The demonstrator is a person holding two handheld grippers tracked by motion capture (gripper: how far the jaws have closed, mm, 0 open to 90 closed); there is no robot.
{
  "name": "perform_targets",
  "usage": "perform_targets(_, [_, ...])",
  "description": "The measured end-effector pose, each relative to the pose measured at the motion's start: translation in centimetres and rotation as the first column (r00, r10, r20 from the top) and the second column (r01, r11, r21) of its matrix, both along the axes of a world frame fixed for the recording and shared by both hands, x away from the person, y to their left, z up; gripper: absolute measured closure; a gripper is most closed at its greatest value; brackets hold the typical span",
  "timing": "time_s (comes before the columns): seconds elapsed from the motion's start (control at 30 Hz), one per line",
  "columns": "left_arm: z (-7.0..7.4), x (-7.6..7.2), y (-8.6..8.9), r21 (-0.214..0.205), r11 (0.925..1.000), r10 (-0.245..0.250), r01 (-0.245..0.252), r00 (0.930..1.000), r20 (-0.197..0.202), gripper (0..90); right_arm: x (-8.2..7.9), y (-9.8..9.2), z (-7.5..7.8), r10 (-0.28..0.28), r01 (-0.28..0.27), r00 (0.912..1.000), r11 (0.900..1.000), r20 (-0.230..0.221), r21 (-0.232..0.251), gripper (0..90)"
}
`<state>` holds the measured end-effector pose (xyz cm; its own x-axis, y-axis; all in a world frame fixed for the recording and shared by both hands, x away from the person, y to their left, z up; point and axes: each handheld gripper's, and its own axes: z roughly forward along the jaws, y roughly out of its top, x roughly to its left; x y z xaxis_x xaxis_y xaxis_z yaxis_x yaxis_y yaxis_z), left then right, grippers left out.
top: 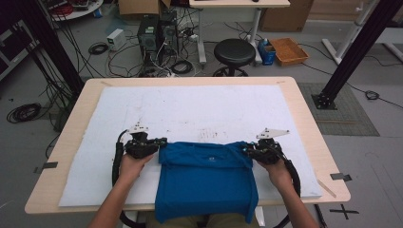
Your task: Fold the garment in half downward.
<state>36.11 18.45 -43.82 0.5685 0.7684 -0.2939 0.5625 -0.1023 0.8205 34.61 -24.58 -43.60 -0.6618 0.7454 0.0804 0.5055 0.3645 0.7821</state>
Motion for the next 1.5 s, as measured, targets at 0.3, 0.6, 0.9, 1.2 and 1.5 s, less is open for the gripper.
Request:
perform_targets(0.3, [0.4, 2.7, -1.6, 0.017, 0.9954, 0.093, -0.094, 0.9947, 0.044, 75.0, 3.3, 0.1, 0.5, -0.117, 0.120, 0.9901, 0.9925, 0.077, -0.024, 70.9])
perform_targets(0.6, [1.4, -0.6, -0.9, -0.008, 0.9989, 0.046, -0.046, 0.9886, 0.143, 56.5, 0.9, -1.9, 1.7, -0.150, 0.142, 0.9871, 0.9822, 0.056, 0.122, 51.1])
perform_targets(0.9, [-0.7, -0.9, -3.2, 0.063, 0.9931, -0.102, 0.099, 0.9935, 0.050, 65.5, -0.1, 1.0, -0.2, 0.004, -0.004, 1.0000, 0.9998, -0.006, -0.022, 81.8])
perform_targets(1.2, [0.6, -2.9, -2.1, 0.031, 0.9827, -0.185, 0.183, 0.9793, 0.083, 84.8, -1.7, -0.5, 0.7, 0.081, -0.083, 0.9959, 0.9956, 0.041, 0.043, 85.7])
perform_targets(1.5, [0.7, -6.5, 0.3, 0.038, 0.9619, -0.272, 0.271, 0.9607, 0.053, 60.7, -5.5, -1.9, 0.6, 0.245, -0.246, 0.9692, 0.9682, 0.027, 0.045, 79.0])
